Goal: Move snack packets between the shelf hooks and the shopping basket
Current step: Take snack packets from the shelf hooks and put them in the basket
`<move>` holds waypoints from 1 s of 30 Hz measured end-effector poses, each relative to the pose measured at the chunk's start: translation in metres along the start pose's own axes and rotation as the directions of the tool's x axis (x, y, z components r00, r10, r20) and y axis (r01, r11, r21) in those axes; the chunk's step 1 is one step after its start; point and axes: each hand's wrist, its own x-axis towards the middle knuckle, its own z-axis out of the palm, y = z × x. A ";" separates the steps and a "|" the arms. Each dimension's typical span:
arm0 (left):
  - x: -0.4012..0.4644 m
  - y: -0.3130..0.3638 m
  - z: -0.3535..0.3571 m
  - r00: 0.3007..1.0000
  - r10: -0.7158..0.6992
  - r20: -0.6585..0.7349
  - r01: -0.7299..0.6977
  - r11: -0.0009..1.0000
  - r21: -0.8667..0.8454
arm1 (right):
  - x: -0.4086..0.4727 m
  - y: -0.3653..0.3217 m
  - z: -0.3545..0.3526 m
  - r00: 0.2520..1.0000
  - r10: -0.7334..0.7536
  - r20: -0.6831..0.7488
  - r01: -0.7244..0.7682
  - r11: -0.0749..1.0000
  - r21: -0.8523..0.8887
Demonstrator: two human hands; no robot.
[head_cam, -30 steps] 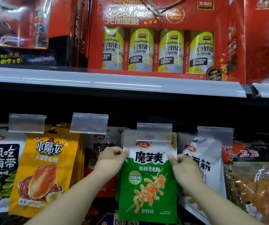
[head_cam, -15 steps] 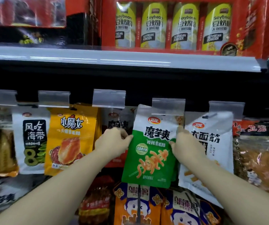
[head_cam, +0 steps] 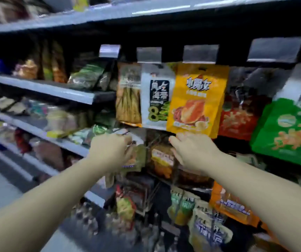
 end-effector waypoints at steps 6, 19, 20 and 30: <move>-0.149 -0.149 0.038 0.944 -0.250 0.215 0.209 0.958 0.196 | 0.068 -0.184 0.002 0.944 -0.331 -0.004 0.321 0.914 0.249; -0.466 -0.182 0.220 0.358 -0.614 0.704 0.695 0.678 0.238 | 0.030 -0.509 0.140 0.537 -0.827 0.166 0.598 0.512 0.617; -0.489 -0.171 0.239 0.289 -0.617 0.732 0.721 0.643 0.257 | 0.017 -0.528 0.159 0.476 -0.860 0.181 0.617 0.474 0.628; -0.691 -0.037 0.457 -0.347 -0.504 0.791 0.876 0.126 0.465 | -0.130 -0.732 0.367 0.010 -0.992 0.124 0.750 0.089 0.656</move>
